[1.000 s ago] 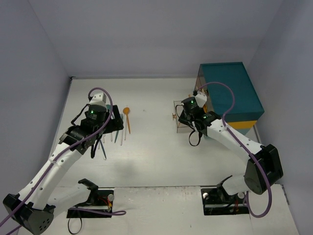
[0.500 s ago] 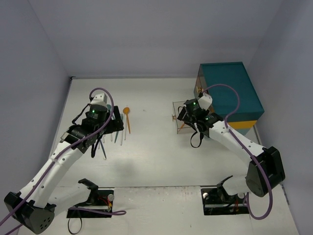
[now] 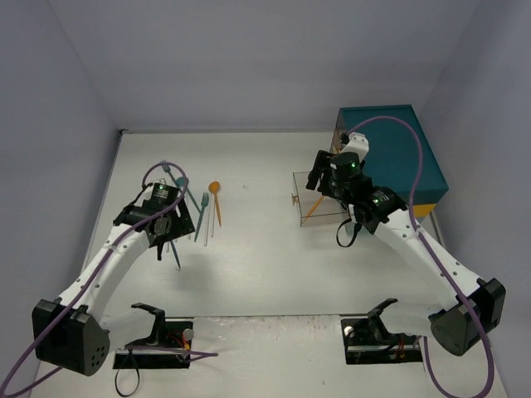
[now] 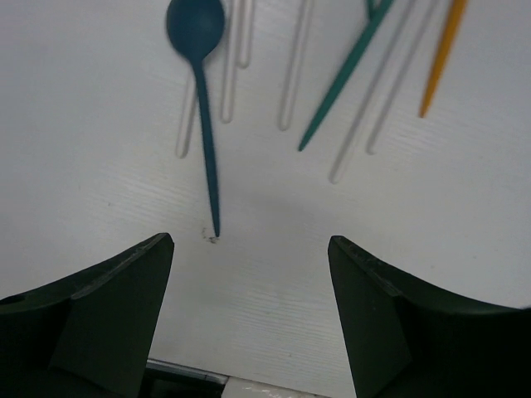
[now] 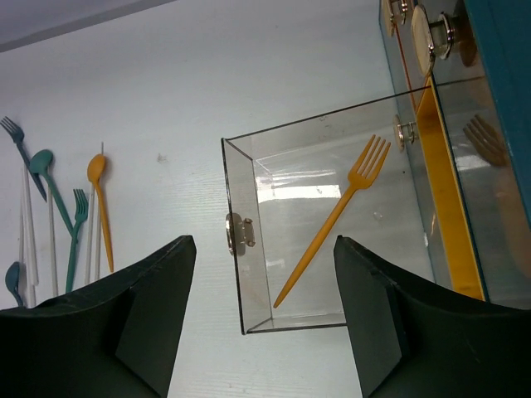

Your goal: Sort the eating utensils into containers

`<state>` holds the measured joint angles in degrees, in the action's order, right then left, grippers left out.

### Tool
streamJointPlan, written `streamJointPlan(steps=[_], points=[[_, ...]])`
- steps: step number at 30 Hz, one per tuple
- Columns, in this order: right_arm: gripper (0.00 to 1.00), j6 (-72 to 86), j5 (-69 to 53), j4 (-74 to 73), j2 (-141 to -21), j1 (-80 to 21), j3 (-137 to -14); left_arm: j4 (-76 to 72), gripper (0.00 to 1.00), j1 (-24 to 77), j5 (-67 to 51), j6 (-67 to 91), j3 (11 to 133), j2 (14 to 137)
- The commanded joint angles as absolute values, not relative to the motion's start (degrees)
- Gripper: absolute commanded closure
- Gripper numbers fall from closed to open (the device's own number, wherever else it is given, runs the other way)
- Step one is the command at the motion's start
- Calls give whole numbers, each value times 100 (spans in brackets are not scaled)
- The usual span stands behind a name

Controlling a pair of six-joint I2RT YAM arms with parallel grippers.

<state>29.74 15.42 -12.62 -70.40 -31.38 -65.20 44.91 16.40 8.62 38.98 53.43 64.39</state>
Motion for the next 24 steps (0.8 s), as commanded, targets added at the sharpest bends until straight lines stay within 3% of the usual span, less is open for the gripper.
streamJointPlan(steps=[1, 7, 24], points=[[35, 2487, 1266, -1132, -6806, -3155, -6604, 4567, 33, 1354, 795, 4099, 5266, 6882], [33, 2331, 1161, -1134, -6672, -3155, -6417, 3561, 50, 1354, 295, 3616, 5299, 7345], [30, 1854, 865, -1134, -6513, -3134, -6328, 2935, 73, 1399, -33, 1940, 6937, 9610]])
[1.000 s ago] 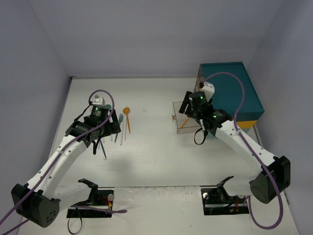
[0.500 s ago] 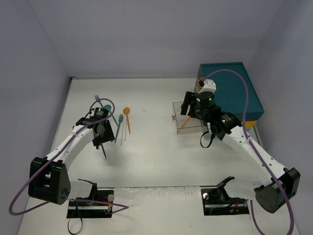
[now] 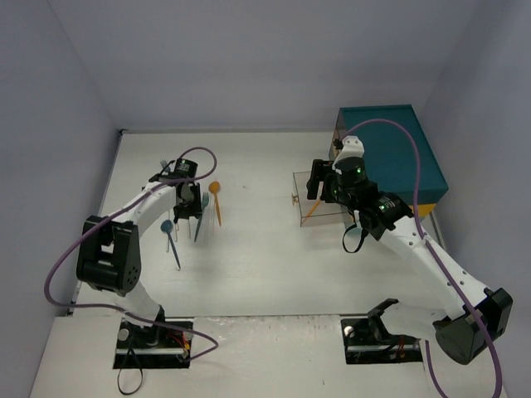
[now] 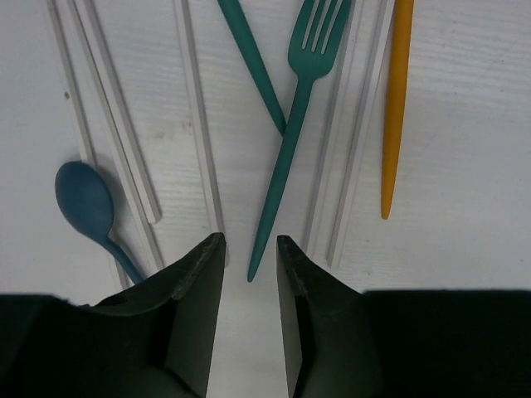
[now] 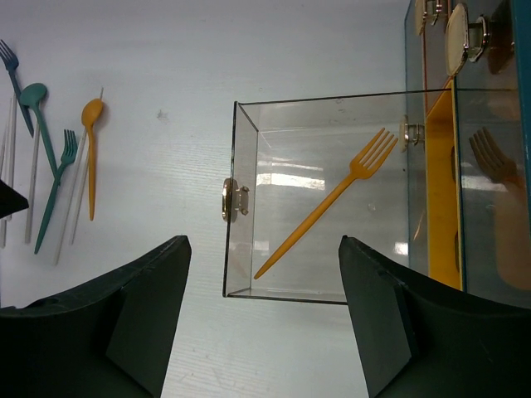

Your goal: Sort the eating utensils into containers

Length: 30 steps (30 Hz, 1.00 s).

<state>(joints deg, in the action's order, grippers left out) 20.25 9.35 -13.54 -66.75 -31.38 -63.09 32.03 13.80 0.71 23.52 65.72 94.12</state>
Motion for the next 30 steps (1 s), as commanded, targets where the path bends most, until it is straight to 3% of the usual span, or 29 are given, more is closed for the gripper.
streamJointPlan(steps=[1, 11, 14, 18, 21, 30], points=[[30, 1854, 851, -1134, -6513, -3125, -6328, 2912, 73, 1404, -115, 1890, 7010, 9751], [29, 1921, 861, -1134, -6495, -3111, -6275, 2698, 75, 1437, -391, 1626, 7233, 10530], [29, 1946, 844, -1138, -6495, -3111, -6254, 2681, 80, 1433, -387, 1596, 7216, 10664], [29, 1960, 807, -1134, -6485, -3111, -6270, 2719, 95, 1433, -377, 1554, 7189, 10650], [29, 1942, 767, -1134, -6474, -3108, -6335, 2819, 100, 1438, -357, 1511, 7169, 10343], [28, 2232, -261, -1125, -6541, -3133, -6871, 2865, 100, 1513, -1011, 1264, 7127, 8618]])
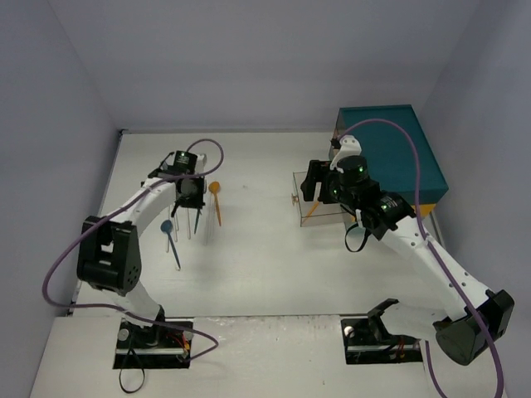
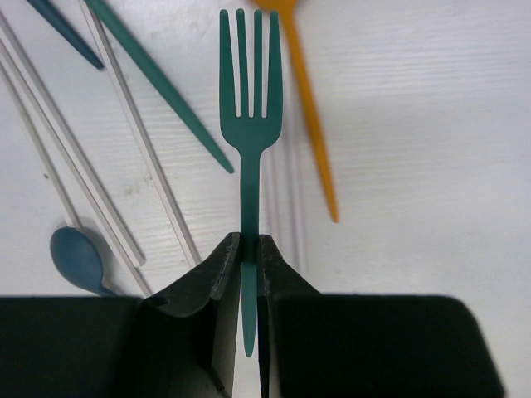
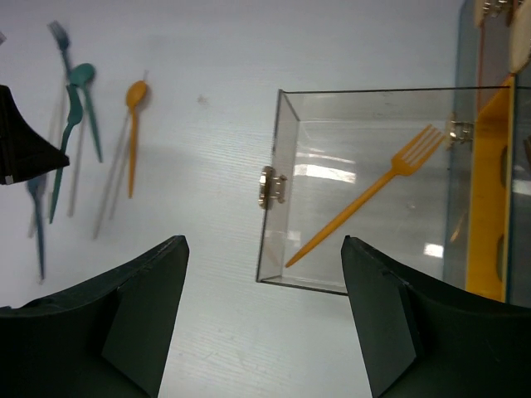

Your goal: Sort the eating utensils into containers

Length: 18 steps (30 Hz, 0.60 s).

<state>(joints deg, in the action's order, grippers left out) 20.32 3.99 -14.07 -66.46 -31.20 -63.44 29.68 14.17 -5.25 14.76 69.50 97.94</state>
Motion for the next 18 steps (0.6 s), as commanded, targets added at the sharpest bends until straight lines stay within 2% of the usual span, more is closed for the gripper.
streamJointPlan(steps=[1, 7, 18], points=[[28, 2282, -415, -1121, -6574, -3156, -6947, 2869, 100, 1585, -1127, 1253, 7166, 8433], [29, 2432, -717, -1102, -6691, -3386, -7369, 2860, 100, 2333, -1576, 1444, 7558, 7745], [30, 2452, -729, -940, -6995, -3683, -7936, 2830, 100, 3662, -1661, 1889, 8462, 7778]])
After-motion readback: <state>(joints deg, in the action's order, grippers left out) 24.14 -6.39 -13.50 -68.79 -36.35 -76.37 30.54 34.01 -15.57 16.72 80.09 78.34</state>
